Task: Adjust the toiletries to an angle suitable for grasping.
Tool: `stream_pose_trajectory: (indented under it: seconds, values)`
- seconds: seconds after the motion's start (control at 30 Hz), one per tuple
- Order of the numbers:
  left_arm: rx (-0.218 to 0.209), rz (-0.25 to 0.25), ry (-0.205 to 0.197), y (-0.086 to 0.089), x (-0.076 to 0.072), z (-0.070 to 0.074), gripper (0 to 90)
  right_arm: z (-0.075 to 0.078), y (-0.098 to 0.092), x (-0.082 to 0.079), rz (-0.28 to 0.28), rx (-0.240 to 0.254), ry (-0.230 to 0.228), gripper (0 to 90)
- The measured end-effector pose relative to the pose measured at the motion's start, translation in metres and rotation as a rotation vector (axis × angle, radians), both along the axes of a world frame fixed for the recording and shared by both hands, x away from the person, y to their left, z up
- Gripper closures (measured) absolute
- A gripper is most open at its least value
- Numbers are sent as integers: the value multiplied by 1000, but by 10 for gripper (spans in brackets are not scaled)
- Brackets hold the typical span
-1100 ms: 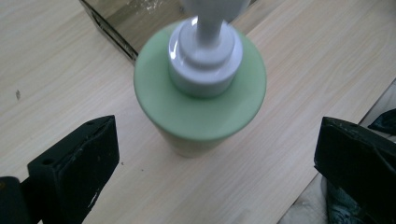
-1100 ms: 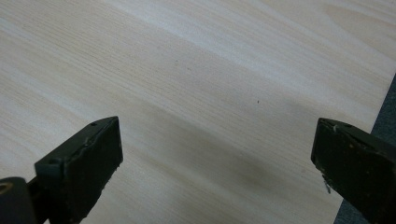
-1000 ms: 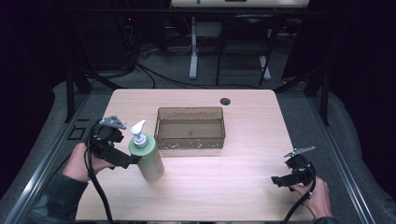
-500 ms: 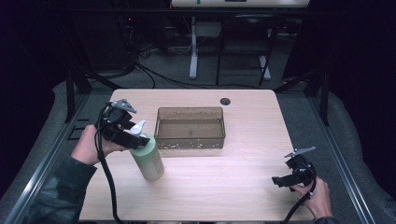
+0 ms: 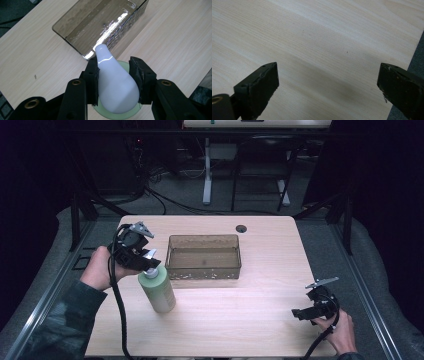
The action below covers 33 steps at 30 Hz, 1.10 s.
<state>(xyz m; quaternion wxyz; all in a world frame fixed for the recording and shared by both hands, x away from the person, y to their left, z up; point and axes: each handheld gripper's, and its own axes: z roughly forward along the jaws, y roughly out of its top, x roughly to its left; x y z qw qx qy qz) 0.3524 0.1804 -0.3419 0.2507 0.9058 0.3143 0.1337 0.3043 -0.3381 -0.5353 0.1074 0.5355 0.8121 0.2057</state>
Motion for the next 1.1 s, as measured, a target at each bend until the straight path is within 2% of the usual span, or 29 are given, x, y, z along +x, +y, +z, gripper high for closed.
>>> stream_pose_trajectory:
  seconds: [0.17, 0.2, 0.27, 0.37, 0.4, 0.57, 0.7, 0.87, 1.1]
  values:
    - [3, -26, 8, 0, 2, 0, 620, 0, 0, 0, 0, -1, 2, 35]
    - [13, -51, 9, 0, 3, 1, 621, 0, 0, 0, 2, -2, 0, 35]
    - [11, -52, 16, 1, 4, 1, 622, 0, 0, 0, 2, -3, 0, 36]
    - [0, -32, 17, 1, 5, 1, 617, 0, 0, 0, 2, -2, 0, 36]
    - [6, -21, 24, 2, 5, 1, 523, 0, 0, 0, 2, -6, 0, 37]
    - [4, 0, 39, 6, 6, -2, 501, 0, 0, 0, 1, -3, 2, 38]
    - [-7, 3, 48, 7, 8, -3, 549, 1, 0, 0, 1, -4, -1, 40]
    - [17, -5, 62, 2, 9, -1, 617, 0, 0, 0, 3, 1, 0, 40]
    - [40, -14, 88, 0, 11, 1, 620, 2, 0, -1, 3, -2, -3, 42]
